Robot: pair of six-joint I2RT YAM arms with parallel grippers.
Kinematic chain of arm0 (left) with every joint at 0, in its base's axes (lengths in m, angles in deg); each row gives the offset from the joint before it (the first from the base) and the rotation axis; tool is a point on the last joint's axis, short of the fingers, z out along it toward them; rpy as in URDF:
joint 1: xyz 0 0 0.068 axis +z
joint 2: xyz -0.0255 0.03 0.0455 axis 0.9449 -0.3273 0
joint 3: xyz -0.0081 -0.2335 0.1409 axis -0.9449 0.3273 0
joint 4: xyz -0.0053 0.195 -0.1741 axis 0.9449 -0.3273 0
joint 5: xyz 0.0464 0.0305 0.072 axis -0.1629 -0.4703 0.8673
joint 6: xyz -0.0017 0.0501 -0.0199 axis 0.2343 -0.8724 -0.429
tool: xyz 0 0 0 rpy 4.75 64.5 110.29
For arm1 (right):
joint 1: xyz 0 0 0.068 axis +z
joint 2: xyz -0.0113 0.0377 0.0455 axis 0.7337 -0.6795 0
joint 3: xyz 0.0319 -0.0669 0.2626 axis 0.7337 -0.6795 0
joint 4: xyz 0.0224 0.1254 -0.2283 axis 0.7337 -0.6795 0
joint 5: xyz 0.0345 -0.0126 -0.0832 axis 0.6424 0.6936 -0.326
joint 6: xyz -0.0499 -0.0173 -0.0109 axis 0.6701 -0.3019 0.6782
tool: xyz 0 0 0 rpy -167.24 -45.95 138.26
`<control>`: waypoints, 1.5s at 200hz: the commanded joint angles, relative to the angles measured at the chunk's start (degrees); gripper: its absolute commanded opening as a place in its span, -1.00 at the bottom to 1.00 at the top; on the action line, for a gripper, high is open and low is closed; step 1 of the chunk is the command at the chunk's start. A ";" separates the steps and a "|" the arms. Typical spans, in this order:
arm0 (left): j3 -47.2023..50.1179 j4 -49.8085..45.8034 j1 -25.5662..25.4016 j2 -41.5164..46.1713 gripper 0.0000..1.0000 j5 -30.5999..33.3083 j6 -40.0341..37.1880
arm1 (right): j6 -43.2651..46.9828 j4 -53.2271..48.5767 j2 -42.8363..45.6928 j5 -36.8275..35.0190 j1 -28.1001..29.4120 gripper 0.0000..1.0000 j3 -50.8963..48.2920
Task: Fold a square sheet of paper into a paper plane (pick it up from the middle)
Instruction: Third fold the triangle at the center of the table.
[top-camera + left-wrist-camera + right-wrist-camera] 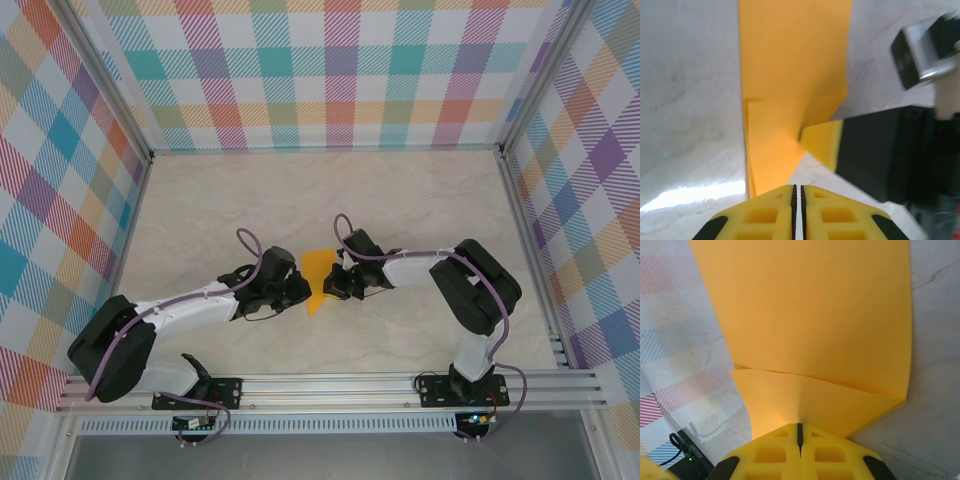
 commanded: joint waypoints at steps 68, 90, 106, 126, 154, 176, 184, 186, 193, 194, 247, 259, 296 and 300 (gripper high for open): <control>2.66 8.60 -3.05 -7.29 -1.00 -2.52 5.70 | -1.57 -0.46 0.93 3.54 0.45 -1.00 -1.00; 2.72 7.41 -3.19 -7.75 -1.00 -1.87 5.70 | -1.02 -0.38 1.90 3.35 0.38 -1.00 -0.81; 3.04 5.71 -3.17 -7.76 -1.00 -1.08 5.61 | 0.00 -0.18 2.79 3.45 0.37 -1.00 -0.82; 4.11 5.34 -3.17 -7.80 -1.00 -0.42 5.95 | 1.63 0.88 4.12 3.84 0.52 -1.00 -1.25; 4.85 5.68 -3.19 -8.16 -1.00 -0.23 6.32 | 2.91 1.02 3.27 4.31 1.83 -1.00 -1.65; 4.85 5.58 -3.19 -8.37 -1.00 -0.14 6.40 | 3.51 1.13 1.93 4.24 3.05 -1.00 -1.68; 4.85 5.44 -3.13 -8.38 -1.00 -0.14 6.36 | 3.69 1.07 1.35 4.33 3.42 -1.00 -1.53; 4.85 5.46 -3.19 -8.38 -1.00 -0.14 6.39 | 3.77 1.05 1.21 4.40 3.52 -1.00 -1.46; 4.85 5.30 -3.19 -8.42 -1.00 -0.09 6.39 | 4.01 1.00 0.80 4.49 3.69 -1.00 -1.29; 4.81 5.28 -3.24 -8.44 -1.00 -0.07 6.40 | 4.05 0.98 0.66 4.50 3.74 -1.00 -1.27; 4.92 2.89 -3.24 -7.76 -1.00 0.43 6.65 | 5.40 -3.66 -1.92 -0.14 3.82 -1.00 0.20; 4.85 1.81 -3.21 -7.59 -1.00 0.64 6.83 | 5.69 -4.48 -2.06 -1.22 3.51 -1.00 0.58; 5.08 -1.58 -3.34 -7.49 -1.00 0.92 7.24 | 6.34 -5.91 -1.49 -3.09 0.90 -1.00 1.48; 5.19 -1.82 -3.32 -7.41 -1.00 1.01 7.27 | 6.45 -6.03 -1.50 -3.18 0.54 -1.00 1.61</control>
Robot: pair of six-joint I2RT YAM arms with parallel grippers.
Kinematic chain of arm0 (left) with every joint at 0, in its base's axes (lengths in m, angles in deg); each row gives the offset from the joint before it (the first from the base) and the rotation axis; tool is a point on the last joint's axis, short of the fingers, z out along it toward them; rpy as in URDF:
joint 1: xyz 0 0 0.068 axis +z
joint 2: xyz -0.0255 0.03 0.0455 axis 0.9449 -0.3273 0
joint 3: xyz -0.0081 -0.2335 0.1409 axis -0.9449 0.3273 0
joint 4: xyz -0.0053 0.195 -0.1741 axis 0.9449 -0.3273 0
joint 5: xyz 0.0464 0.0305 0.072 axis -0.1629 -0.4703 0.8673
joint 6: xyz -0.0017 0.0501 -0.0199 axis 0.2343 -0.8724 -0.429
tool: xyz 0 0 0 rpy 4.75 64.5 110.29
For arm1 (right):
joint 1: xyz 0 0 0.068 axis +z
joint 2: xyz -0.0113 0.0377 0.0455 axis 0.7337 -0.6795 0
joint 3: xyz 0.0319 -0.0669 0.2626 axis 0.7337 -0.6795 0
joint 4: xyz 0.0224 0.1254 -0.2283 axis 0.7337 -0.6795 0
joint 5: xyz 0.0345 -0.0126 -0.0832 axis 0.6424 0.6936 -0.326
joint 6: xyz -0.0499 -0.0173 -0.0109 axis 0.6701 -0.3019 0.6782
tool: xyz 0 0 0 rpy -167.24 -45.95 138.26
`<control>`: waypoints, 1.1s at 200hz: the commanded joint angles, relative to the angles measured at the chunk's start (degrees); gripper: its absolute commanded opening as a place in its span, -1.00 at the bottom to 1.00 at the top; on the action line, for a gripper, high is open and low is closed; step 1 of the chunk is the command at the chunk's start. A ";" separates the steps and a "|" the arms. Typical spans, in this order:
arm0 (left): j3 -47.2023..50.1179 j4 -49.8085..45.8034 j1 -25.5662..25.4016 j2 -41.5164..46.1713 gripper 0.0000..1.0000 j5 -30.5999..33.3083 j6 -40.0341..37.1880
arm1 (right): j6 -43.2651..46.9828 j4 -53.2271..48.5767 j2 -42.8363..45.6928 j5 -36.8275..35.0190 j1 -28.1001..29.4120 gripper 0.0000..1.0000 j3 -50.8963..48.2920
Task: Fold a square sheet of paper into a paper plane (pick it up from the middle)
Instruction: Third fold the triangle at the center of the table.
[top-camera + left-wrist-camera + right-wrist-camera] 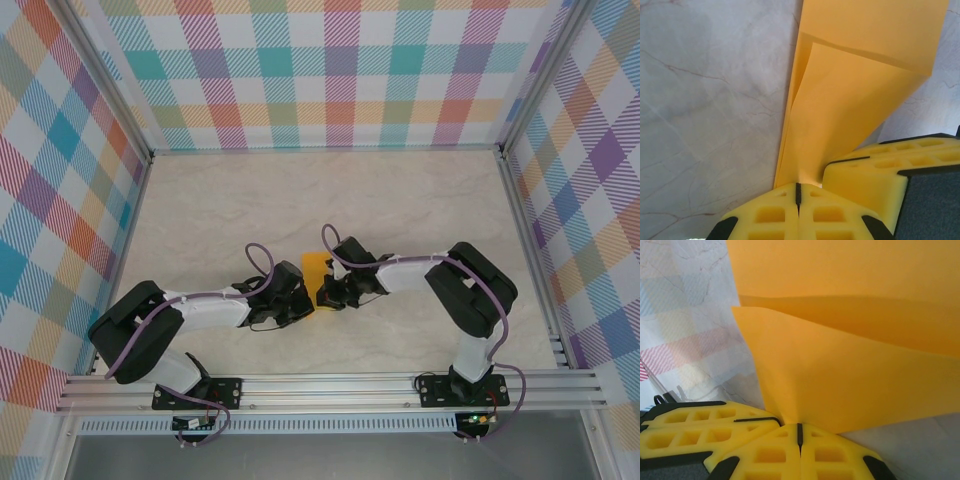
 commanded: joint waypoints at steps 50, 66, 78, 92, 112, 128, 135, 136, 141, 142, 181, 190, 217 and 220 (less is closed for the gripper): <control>2.50 -9.47 -0.85 0.64 -1.00 2.29 0.95 | 2.30 -4.97 -1.93 -5.96 -7.76 -1.00 2.37; 2.61 -9.40 -0.86 0.70 -1.00 2.29 0.87 | 2.50 -5.25 -1.85 -5.93 -9.55 -1.00 2.37; 2.59 -9.29 -0.89 0.68 -1.00 2.21 0.77 | 2.83 -5.53 -1.40 -6.00 -10.80 -1.00 2.28; 2.59 -8.96 -0.90 0.70 -1.00 2.04 0.75 | 3.13 -5.50 -0.15 -6.26 -11.99 -1.00 2.20; 2.59 -8.71 -0.91 0.60 -1.00 2.05 0.72 | 4.23 -4.99 2.09 -6.10 -12.24 -1.00 2.13; 2.42 -8.60 -0.91 0.46 -1.00 1.94 0.56 | 4.46 -2.79 4.06 -3.81 -11.66 -1.00 1.04; 2.33 -8.60 -0.85 0.43 -1.00 1.95 0.59 | 4.57 -2.36 4.99 -3.47 -10.99 -1.00 0.62; 2.32 -8.60 -0.89 0.44 -1.00 1.94 0.55 | 4.56 -2.35 5.13 -3.44 -10.83 -1.00 0.53; 2.24 -8.60 -0.86 0.44 -1.00 1.91 0.51 | 4.68 -2.07 5.70 -3.26 -10.21 -1.00 0.24; 2.24 -8.60 -0.85 0.40 -1.00 1.93 0.51 | 4.70 -2.02 5.84 -3.25 -10.05 -1.00 0.16; 1.88 -8.60 -0.95 -0.10 -1.00 2.03 0.46 | 4.26 -0.57 5.68 -1.59 -4.42 -1.00 -0.42; 1.80 -8.68 -1.01 -0.10 -1.00 2.07 0.47 | 4.20 -0.29 4.47 -1.14 -3.69 -1.00 0.11; 1.71 -9.10 -0.95 0.15 -1.00 2.18 0.49 | 4.34 -0.05 1.02 0.19 -2.99 -1.00 1.85; 1.71 -9.16 -0.95 0.17 -1.00 2.24 0.50 | 4.43 -0.23 0.69 0.04 -3.03 -1.00 2.08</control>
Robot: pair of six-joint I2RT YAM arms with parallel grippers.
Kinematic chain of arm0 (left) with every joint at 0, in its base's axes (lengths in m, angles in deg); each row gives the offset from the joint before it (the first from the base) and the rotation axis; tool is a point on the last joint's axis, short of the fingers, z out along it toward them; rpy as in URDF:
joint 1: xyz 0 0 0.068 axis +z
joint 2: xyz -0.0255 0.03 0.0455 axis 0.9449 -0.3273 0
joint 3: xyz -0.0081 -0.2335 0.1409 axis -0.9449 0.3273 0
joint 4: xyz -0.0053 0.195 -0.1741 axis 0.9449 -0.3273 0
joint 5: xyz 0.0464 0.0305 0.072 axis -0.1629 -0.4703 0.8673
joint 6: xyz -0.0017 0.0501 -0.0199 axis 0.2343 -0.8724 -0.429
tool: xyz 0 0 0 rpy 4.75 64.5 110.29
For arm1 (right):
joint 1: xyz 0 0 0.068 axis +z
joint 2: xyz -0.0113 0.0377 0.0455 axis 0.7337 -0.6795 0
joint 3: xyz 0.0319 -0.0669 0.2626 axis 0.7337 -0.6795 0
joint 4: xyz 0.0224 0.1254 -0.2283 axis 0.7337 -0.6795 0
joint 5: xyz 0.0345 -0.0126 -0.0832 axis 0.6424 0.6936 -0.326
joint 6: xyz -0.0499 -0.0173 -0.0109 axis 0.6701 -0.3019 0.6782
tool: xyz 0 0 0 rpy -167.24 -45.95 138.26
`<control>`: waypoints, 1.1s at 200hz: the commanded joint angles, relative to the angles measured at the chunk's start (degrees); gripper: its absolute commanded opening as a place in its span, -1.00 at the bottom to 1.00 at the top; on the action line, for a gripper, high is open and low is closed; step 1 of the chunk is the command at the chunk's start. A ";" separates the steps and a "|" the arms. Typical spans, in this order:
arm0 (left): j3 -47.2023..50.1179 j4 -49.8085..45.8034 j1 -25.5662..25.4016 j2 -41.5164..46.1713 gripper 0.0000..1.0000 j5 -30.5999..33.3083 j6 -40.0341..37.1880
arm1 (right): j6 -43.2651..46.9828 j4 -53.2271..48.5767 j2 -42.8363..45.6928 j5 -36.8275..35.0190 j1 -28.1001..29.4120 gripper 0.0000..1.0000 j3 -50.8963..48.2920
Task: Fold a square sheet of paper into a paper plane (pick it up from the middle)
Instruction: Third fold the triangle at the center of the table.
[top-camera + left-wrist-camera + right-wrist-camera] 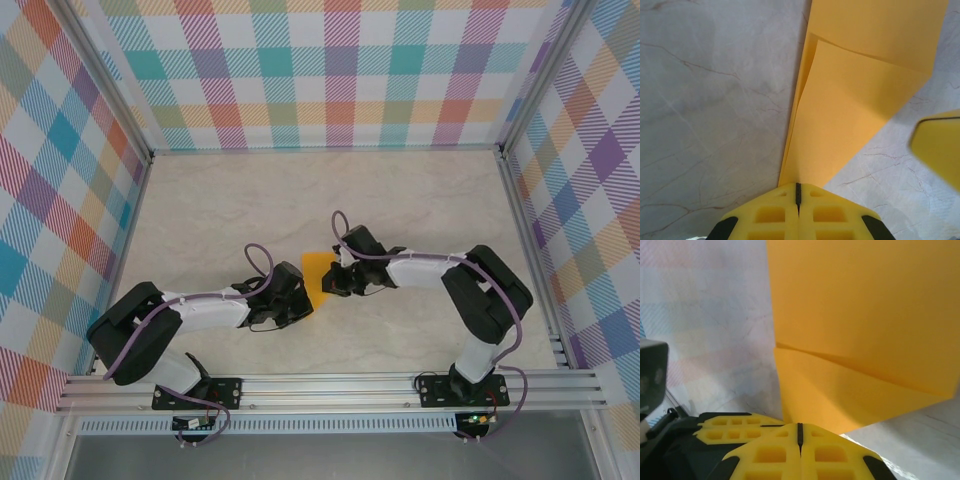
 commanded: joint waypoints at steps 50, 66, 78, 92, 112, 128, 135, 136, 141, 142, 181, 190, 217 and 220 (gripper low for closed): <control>1.71 -8.77 -0.68 0.11 -1.00 1.47 0.14 | 4.75 -3.53 -5.74 -1.57 -5.18 -1.00 3.27; 1.71 -8.84 -0.69 0.28 -1.00 1.49 0.06 | 4.90 -4.32 -5.36 -2.90 -8.03 -1.00 2.39; 1.71 -8.87 -0.77 0.32 -1.00 1.46 -0.03 | 4.65 -4.46 -4.17 -3.67 -9.70 -1.00 1.50; 1.54 -8.77 -0.73 0.39 -1.00 1.40 -0.18 | 5.47 -5.62 -2.27 -5.37 -9.80 -1.00 1.57; 1.10 -8.97 -0.69 0.22 -1.00 1.33 -0.48 | 6.11 -5.95 0.65 -4.96 -8.43 -1.00 1.99; 0.79 -9.27 -0.71 0.28 -1.00 1.42 -0.77 | 6.22 -5.51 3.18 -4.39 -6.73 -1.00 1.70; 0.66 -9.28 -0.74 0.30 -1.00 1.38 -0.74 | 6.05 -5.17 3.98 -4.19 -5.98 -1.00 1.52; 0.66 -9.28 -0.71 0.34 -1.00 1.38 -0.74 | 6.04 -5.13 4.07 -4.13 -5.86 -1.00 1.52; 0.65 -9.28 -0.68 0.38 -1.00 1.44 -0.76 | 5.79 -4.87 4.41 -3.66 -5.28 -1.00 1.43; 0.70 -9.28 -0.72 0.38 -1.00 1.45 -0.75 | 5.78 -4.75 4.41 -3.56 -5.12 -1.00 1.43; -0.01 -9.48 -0.69 0.47 -1.00 1.47 -0.93 | 4.08 -3.04 -0.95 0.37 -1.30 -1.00 3.27; -0.05 -9.50 -0.78 0.55 -1.00 1.47 -1.11 | 3.56 -2.17 -2.29 1.24 -0.80 -1.00 3.43; -0.52 -9.41 -0.84 0.63 -1.00 1.33 -1.76 | 3.05 -2.03 -4.87 2.26 -0.40 -1.00 3.88; -0.64 -9.38 -0.74 0.62 -1.00 1.22 -2.03 | 3.01 -2.16 -5.01 2.11 -0.39 -1.00 3.95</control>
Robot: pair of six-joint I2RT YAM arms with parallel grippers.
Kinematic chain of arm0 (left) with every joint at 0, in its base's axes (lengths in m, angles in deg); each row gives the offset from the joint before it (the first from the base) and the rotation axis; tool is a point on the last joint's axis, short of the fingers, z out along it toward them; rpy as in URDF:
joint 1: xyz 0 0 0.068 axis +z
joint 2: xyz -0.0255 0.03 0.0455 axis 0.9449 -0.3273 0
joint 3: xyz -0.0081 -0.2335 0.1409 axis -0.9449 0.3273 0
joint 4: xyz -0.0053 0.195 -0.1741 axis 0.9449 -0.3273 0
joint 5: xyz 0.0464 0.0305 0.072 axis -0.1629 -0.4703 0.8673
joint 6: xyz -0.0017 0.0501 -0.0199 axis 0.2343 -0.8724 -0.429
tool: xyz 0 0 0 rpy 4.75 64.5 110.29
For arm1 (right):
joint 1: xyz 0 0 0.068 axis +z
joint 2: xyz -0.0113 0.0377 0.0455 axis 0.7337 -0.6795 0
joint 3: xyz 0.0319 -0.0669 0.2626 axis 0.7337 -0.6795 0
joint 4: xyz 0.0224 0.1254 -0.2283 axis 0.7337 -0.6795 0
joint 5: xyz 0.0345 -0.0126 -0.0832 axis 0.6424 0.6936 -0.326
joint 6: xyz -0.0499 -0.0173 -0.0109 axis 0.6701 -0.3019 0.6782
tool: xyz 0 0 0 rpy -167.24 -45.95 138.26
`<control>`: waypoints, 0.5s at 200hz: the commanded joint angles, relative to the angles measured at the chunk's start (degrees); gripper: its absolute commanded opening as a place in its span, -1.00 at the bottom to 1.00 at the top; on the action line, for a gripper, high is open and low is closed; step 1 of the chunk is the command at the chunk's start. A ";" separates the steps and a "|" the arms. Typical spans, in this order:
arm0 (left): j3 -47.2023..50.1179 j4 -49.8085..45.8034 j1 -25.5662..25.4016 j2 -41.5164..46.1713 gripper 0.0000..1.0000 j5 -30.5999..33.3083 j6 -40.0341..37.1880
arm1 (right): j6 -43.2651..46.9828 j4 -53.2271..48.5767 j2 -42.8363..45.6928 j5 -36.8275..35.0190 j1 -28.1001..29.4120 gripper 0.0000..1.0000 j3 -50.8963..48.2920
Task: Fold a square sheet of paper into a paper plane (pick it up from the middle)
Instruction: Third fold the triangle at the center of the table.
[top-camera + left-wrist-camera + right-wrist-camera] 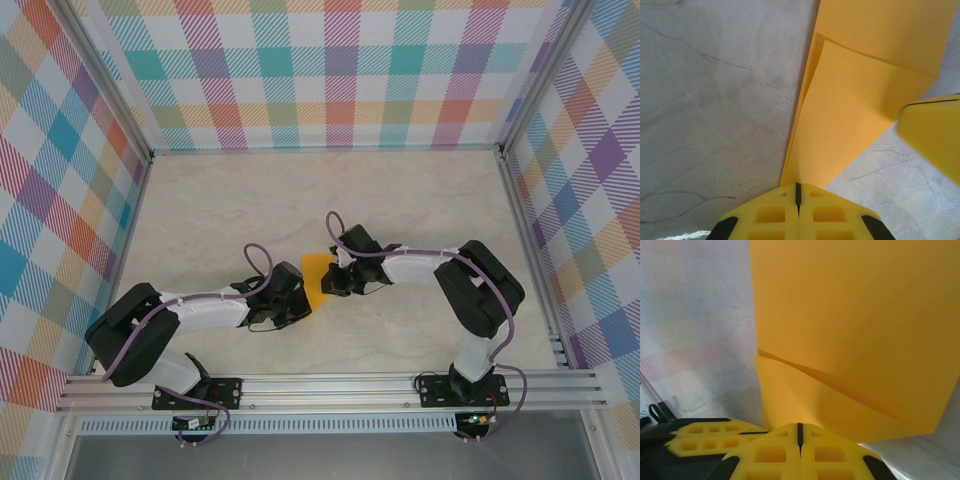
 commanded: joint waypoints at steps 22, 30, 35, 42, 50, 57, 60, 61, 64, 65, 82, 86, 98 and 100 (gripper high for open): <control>-1.05 -5.75 -0.86 0.71 -1.00 -0.15 -3.77 | -0.67 -2.25 -3.29 0.09 -0.02 -1.00 2.05; -1.32 -5.06 -0.86 1.41 -1.00 -0.34 -4.52 | -0.73 -2.90 -3.69 -0.39 -0.01 -1.00 2.12; -1.51 -4.56 -0.85 1.94 -1.00 -0.50 -4.97 | -0.75 -3.32 -3.91 -0.60 -0.01 -1.00 2.16; -1.82 -3.98 -0.85 2.57 -1.00 -0.55 -5.42 | -0.83 -3.86 -4.33 -0.79 -0.01 -1.00 2.31; -2.32 -3.39 -0.85 3.18 -1.00 -0.54 -5.82 | -0.90 -4.45 -4.75 -1.02 -0.01 -1.00 2.52; -2.63 -2.84 -0.85 3.37 -1.00 -0.40 -6.06 | -1.01 -4.79 -5.05 -1.15 -0.01 -1.00 2.53; -2.84 -2.58 -0.85 3.39 -1.00 -0.41 -6.22 | -1.02 -4.87 -5.14 -1.15 -0.01 -1.00 2.51; -2.88 -2.49 -0.85 3.40 -1.00 -0.42 -6.23 | -1.02 -4.86 -5.15 -1.15 -0.01 -1.00 2.56; -3.03 -2.17 -0.87 3.25 -1.00 -0.47 -6.28 | -1.09 -4.92 -5.27 -1.15 -0.01 -1.00 2.52; -3.06 -2.06 -0.86 3.24 -1.00 -0.49 -6.26 | -1.10 -4.93 -5.30 -1.15 -0.01 -1.00 2.56; -4.10 -0.92 -0.79 1.83 -0.97 -0.64 -6.63 | -1.37 -5.22 -5.74 -1.34 -0.01 -1.00 2.76; -4.32 -0.64 -0.79 1.37 -0.96 -0.66 -6.72 | -1.37 -5.35 -5.84 -1.37 -0.01 -1.00 2.85; -4.84 -0.21 -0.78 -0.13 -0.95 -0.62 -6.88 | -1.40 -5.71 -6.17 -1.33 -0.01 -1.00 3.03; -5.02 -0.29 -0.83 -0.46 -0.95 -0.50 -6.86 | -1.44 -5.70 -6.18 -1.33 -0.01 -1.00 3.04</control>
